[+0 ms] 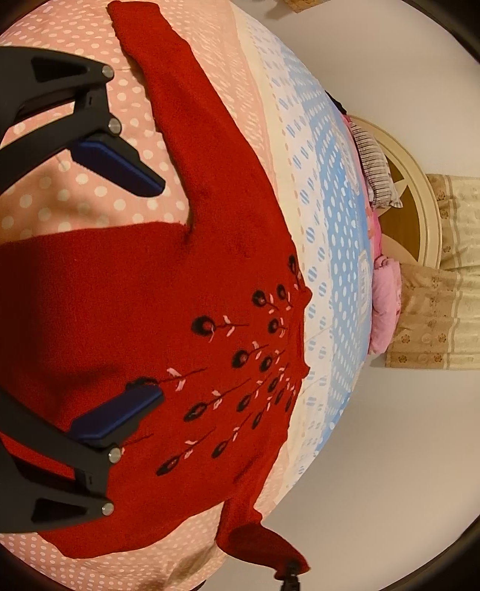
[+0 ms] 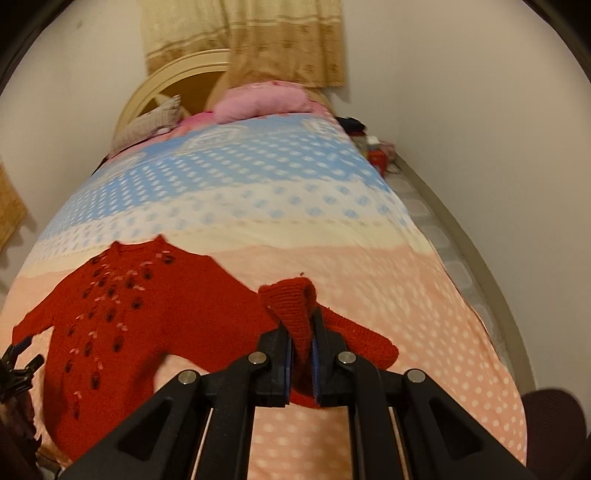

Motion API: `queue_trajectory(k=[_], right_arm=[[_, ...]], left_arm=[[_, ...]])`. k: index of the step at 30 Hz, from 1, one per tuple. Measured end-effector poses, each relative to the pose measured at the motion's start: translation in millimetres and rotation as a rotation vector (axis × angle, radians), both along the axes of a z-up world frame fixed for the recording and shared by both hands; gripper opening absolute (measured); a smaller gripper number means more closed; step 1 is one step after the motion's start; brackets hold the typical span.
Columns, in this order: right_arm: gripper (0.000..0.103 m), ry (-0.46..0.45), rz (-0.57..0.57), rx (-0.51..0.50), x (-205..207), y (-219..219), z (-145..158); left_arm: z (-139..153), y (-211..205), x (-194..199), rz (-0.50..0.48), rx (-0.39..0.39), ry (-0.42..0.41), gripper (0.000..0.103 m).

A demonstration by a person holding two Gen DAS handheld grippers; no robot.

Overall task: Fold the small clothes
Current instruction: 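Lift the gripped sleeve cuff up with the right tool, then carry the sleeve across the sweater front with the right tool and release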

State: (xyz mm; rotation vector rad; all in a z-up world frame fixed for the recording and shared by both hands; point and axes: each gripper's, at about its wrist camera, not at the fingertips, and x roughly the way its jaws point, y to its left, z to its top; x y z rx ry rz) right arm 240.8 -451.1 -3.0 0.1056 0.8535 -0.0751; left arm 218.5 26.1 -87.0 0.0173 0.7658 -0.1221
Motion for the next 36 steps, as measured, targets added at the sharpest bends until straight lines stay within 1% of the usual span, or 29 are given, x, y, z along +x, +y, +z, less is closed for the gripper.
queue_trajectory(k=[4, 6, 9, 13, 17, 22, 24, 26, 28, 30, 31, 33, 34, 35, 36], right_arm=[[0.007, -0.01, 0.053, 0.054, 12, 29, 18], [0.007, -0.016, 0.07, 0.098, 16, 42, 27], [0.007, -0.009, 0.075, 0.181, 22, 59, 39], [0.007, 0.006, 0.087, 0.317, 30, 82, 52], [0.007, -0.004, 0.119, 0.411, 37, 106, 63], [0.007, -0.039, 0.218, 0.46, 56, 157, 72], [0.007, -0.044, 0.254, 0.464, 64, 177, 67], [0.007, -0.028, 0.287, 0.476, 78, 204, 54], [0.007, -0.007, 0.316, 0.489, 92, 232, 33], [0.008, 0.023, 0.341, 0.533, 110, 260, 3], [0.008, 0.047, 0.357, 0.555, 120, 279, -18], [0.013, 0.11, 0.38, 0.578, 134, 307, -55], [0.033, 0.167, 0.373, 0.603, 141, 322, -81], [0.068, 0.237, 0.359, 0.637, 143, 333, -105], [0.08, 0.29, 0.357, 0.673, 142, 338, -121]], left_arm=[[0, 7, -1, 0.006, -0.017, -0.002, 0.103], [0, 9, -2, 0.008, -0.023, -0.004, 0.103], [-1, 14, -2, 0.011, -0.032, -0.004, 0.103], [-3, 20, -2, 0.017, -0.047, -0.001, 0.103], [-5, 26, -2, 0.021, -0.057, 0.0, 0.103], [-3, 37, -2, 0.02, -0.064, 0.004, 0.103], [-1, 42, -3, 0.029, -0.055, 0.001, 0.103], [1, 46, -2, 0.039, -0.044, -0.002, 0.103], [2, 53, -3, 0.054, -0.032, -0.003, 0.103], [2, 59, -2, 0.069, -0.024, 0.0, 0.103], [1, 60, -2, 0.073, -0.019, 0.005, 0.103], [0, 62, 0, 0.078, 0.002, 0.014, 0.103], [0, 63, 0, 0.079, 0.013, 0.017, 0.103], [0, 64, 0, 0.079, 0.022, 0.019, 0.103], [-1, 66, 1, 0.082, 0.034, 0.023, 0.103]])
